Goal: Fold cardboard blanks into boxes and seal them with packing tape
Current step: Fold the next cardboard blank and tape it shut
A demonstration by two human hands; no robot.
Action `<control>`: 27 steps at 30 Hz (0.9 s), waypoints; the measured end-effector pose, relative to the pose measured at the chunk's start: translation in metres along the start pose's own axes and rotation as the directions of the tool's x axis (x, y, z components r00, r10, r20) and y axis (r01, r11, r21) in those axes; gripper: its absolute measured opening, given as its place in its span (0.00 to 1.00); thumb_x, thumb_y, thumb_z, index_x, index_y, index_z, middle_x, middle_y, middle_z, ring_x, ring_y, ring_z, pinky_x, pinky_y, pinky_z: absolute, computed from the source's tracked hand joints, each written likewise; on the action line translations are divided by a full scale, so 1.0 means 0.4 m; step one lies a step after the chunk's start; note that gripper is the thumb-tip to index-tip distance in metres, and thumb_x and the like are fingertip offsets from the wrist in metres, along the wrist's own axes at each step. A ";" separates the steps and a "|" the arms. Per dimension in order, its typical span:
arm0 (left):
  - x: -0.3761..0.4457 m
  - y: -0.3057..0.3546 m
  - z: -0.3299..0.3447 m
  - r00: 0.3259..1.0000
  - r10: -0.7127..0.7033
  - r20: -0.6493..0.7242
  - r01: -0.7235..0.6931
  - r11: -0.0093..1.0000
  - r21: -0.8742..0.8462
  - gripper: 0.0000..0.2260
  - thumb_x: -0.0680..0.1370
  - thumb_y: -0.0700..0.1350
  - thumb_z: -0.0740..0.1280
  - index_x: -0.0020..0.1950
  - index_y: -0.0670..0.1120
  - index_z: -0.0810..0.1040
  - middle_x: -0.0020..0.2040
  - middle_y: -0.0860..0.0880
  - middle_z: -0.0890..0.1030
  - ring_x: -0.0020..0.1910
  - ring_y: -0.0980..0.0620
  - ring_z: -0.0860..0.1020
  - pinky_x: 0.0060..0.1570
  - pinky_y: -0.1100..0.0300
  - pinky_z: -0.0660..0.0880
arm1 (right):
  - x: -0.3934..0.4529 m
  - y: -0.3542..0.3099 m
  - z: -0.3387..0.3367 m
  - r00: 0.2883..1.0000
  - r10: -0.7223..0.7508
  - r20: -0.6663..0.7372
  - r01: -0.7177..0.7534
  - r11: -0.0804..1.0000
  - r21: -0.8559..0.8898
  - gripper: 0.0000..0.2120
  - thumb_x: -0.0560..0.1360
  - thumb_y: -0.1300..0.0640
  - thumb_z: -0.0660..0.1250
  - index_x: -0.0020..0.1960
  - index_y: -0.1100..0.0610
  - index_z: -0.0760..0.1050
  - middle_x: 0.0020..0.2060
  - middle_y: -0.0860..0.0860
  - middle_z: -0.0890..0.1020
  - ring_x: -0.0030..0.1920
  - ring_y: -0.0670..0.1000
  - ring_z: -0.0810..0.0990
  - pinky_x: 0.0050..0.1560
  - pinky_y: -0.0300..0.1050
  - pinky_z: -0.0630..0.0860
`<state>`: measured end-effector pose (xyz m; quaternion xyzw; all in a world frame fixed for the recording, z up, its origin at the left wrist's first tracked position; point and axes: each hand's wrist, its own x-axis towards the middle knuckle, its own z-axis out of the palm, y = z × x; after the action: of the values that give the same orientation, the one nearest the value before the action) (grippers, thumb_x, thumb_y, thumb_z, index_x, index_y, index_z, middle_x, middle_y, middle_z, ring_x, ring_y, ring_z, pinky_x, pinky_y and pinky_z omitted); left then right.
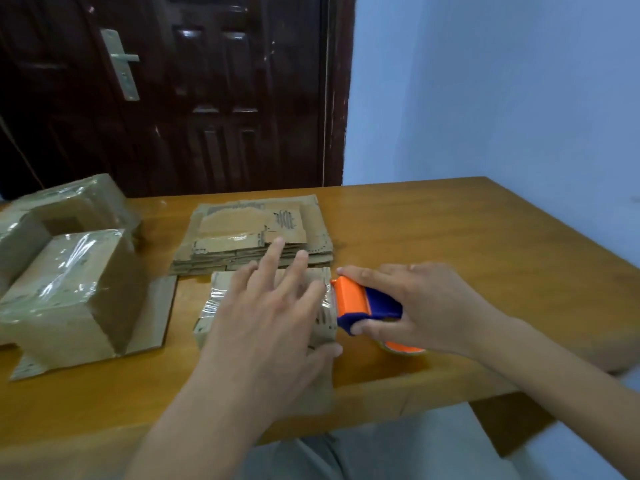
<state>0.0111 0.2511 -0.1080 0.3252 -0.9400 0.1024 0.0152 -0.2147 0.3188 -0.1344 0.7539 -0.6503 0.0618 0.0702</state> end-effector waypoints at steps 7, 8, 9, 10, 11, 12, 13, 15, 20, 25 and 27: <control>0.030 -0.047 0.048 0.993 0.119 -0.019 -0.121 0.982 -0.143 0.43 0.77 0.78 0.44 0.84 0.54 0.45 0.85 0.54 0.53 0.84 0.54 0.54 0.83 0.51 0.52 | -0.020 0.016 0.004 0.999 0.018 -0.031 -0.017 0.999 0.043 0.42 0.72 0.17 0.41 0.81 0.36 0.48 0.54 0.41 0.81 0.46 0.45 0.78 0.45 0.42 0.79; 0.030 -0.051 0.054 0.993 0.122 -0.012 -0.122 0.985 -0.123 0.44 0.77 0.78 0.43 0.86 0.52 0.46 0.85 0.53 0.53 0.84 0.53 0.55 0.82 0.50 0.54 | -0.025 0.018 0.001 0.999 0.021 -0.030 -0.019 0.998 0.059 0.42 0.72 0.17 0.41 0.81 0.35 0.49 0.54 0.41 0.81 0.46 0.45 0.78 0.44 0.41 0.78; 0.032 -0.054 0.058 0.992 0.129 -0.016 -0.130 0.987 -0.094 0.44 0.78 0.77 0.43 0.86 0.50 0.49 0.85 0.52 0.55 0.83 0.52 0.57 0.82 0.49 0.57 | -0.031 0.022 -0.003 0.999 0.026 -0.031 -0.023 0.997 0.076 0.41 0.73 0.18 0.42 0.80 0.35 0.50 0.53 0.41 0.81 0.46 0.45 0.78 0.43 0.39 0.77; 0.035 -0.054 0.062 0.990 0.139 -0.022 -0.140 0.988 -0.069 0.43 0.79 0.76 0.43 0.86 0.49 0.52 0.85 0.50 0.58 0.83 0.51 0.60 0.81 0.49 0.59 | -0.039 0.028 -0.008 0.999 0.025 -0.040 -0.021 0.996 0.091 0.40 0.73 0.18 0.43 0.79 0.35 0.52 0.52 0.40 0.81 0.45 0.45 0.78 0.42 0.37 0.76; 0.037 -0.054 0.063 0.989 0.149 -0.020 -0.150 0.987 -0.049 0.42 0.80 0.75 0.44 0.85 0.48 0.56 0.84 0.49 0.61 0.82 0.50 0.62 0.79 0.48 0.61 | -0.044 0.033 -0.012 0.998 0.020 -0.052 -0.014 0.995 0.103 0.39 0.73 0.18 0.44 0.79 0.35 0.53 0.52 0.40 0.81 0.45 0.45 0.78 0.41 0.35 0.74; 0.039 -0.056 0.066 0.987 0.159 -0.013 -0.160 0.987 -0.035 0.41 0.81 0.74 0.45 0.85 0.47 0.57 0.83 0.49 0.63 0.81 0.49 0.64 0.78 0.48 0.63 | -0.046 0.036 -0.014 0.998 0.012 -0.056 -0.006 0.994 0.110 0.39 0.73 0.18 0.44 0.79 0.36 0.53 0.52 0.40 0.81 0.45 0.45 0.77 0.40 0.33 0.72; 0.038 -0.058 0.068 0.986 0.164 -0.005 -0.164 0.986 -0.026 0.41 0.81 0.74 0.46 0.85 0.47 0.58 0.83 0.49 0.65 0.81 0.49 0.65 0.78 0.47 0.64 | -0.047 0.037 -0.015 0.999 0.008 -0.052 -0.003 0.994 0.112 0.39 0.73 0.18 0.44 0.79 0.36 0.53 0.53 0.40 0.81 0.45 0.44 0.77 0.40 0.33 0.71; 0.039 -0.059 0.069 0.987 0.161 -0.007 -0.162 0.986 -0.027 0.42 0.80 0.74 0.44 0.85 0.48 0.57 0.83 0.50 0.64 0.81 0.49 0.64 0.78 0.46 0.64 | -0.049 0.037 -0.012 0.999 0.011 -0.042 -0.007 0.994 0.108 0.40 0.72 0.18 0.43 0.78 0.37 0.52 0.54 0.40 0.81 0.46 0.44 0.76 0.41 0.34 0.71; 0.039 -0.057 0.064 0.987 0.160 -0.011 -0.160 0.986 -0.038 0.44 0.78 0.76 0.41 0.86 0.50 0.50 0.85 0.53 0.58 0.83 0.51 0.57 0.81 0.49 0.58 | -0.051 0.041 -0.024 0.998 -0.027 -0.057 0.028 1.000 0.007 0.42 0.72 0.17 0.40 0.79 0.37 0.52 0.53 0.39 0.79 0.43 0.44 0.74 0.36 0.33 0.68; 0.036 -0.054 0.063 0.989 0.147 -0.009 -0.147 0.989 -0.029 0.43 0.79 0.75 0.43 0.86 0.49 0.53 0.84 0.52 0.61 0.82 0.50 0.59 0.80 0.47 0.61 | -0.081 0.050 -0.021 0.999 0.014 -0.052 -0.020 0.994 -0.109 0.42 0.73 0.18 0.40 0.78 0.39 0.60 0.46 0.41 0.81 0.35 0.45 0.73 0.29 0.36 0.61; 0.038 -0.053 0.061 0.988 0.155 0.000 -0.155 0.987 -0.035 0.43 0.79 0.75 0.44 0.86 0.48 0.54 0.83 0.52 0.62 0.82 0.50 0.61 0.79 0.46 0.63 | -0.078 0.043 -0.021 0.998 0.024 -0.053 -0.031 0.989 -0.143 0.42 0.73 0.18 0.39 0.79 0.38 0.58 0.47 0.42 0.80 0.37 0.45 0.74 0.31 0.38 0.65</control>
<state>0.0131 0.2208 -0.1267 0.2510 -0.9641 0.0862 0.0116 -0.2364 0.3481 -0.1314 0.7360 -0.6614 0.0350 0.1398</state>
